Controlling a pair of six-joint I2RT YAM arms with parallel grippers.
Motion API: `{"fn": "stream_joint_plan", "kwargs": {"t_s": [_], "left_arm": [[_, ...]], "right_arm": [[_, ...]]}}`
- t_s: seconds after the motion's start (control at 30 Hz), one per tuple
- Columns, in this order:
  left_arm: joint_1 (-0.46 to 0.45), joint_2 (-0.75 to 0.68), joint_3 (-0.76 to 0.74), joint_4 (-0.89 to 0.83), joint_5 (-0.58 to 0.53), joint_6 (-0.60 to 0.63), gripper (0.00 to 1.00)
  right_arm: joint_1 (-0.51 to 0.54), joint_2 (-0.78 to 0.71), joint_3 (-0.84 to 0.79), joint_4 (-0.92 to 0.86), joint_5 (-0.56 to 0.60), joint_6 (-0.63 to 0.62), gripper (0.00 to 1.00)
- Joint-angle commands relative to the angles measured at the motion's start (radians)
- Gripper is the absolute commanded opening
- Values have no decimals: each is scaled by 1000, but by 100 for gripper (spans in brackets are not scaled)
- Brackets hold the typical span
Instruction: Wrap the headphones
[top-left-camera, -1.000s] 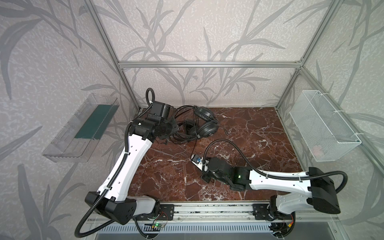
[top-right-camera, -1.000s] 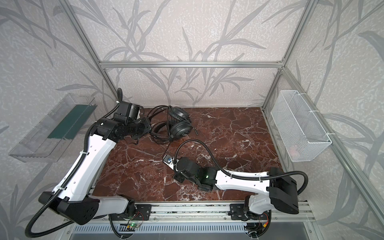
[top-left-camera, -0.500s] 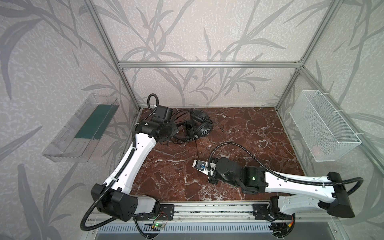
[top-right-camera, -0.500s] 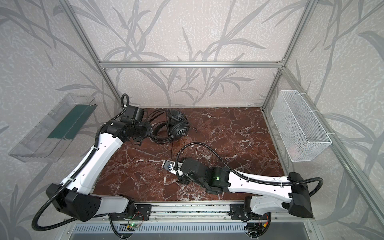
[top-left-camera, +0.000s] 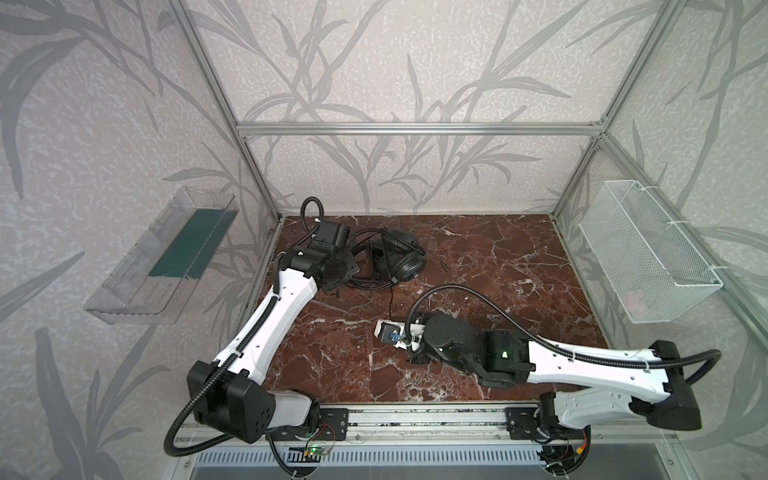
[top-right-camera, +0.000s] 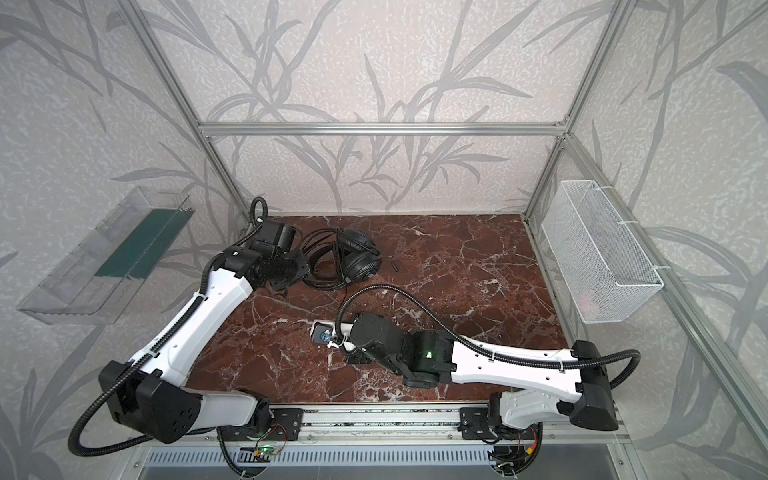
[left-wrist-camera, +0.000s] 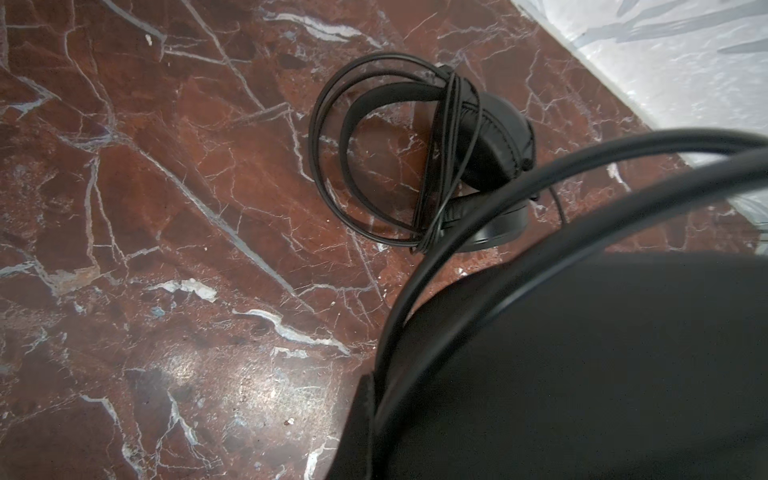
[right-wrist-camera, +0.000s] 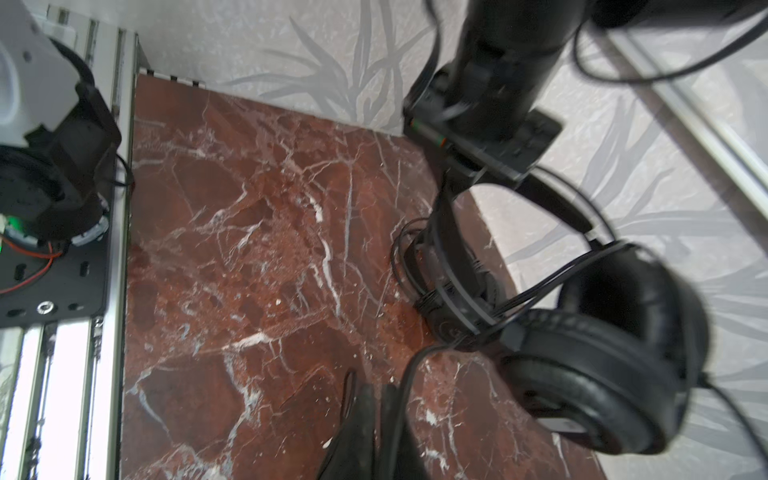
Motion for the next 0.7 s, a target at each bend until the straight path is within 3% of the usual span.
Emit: {"fn": "stream_joint_plan", "kwargs": {"t_s": [0.0,0.2,0.43,0.57,0.67], "left_arm": [[-1,-9,-34,84,-16,-39,0],[-13,7,-71,96,0,-35,0],[-31,-9,-87,89,-10,-21,0],[-32,-30,-107,87,-10,-21,0],[-33,-50,-84,70,-5,-27,0]], "right_arm": [[14,21,101,-88,67,-107,10],[17,46,164,-72,78,-243,11],[-5,103,189,70,229,-517,11],[-29,103,213,41,219,-476,11],[-29,46,171,18,143,-326,19]]}}
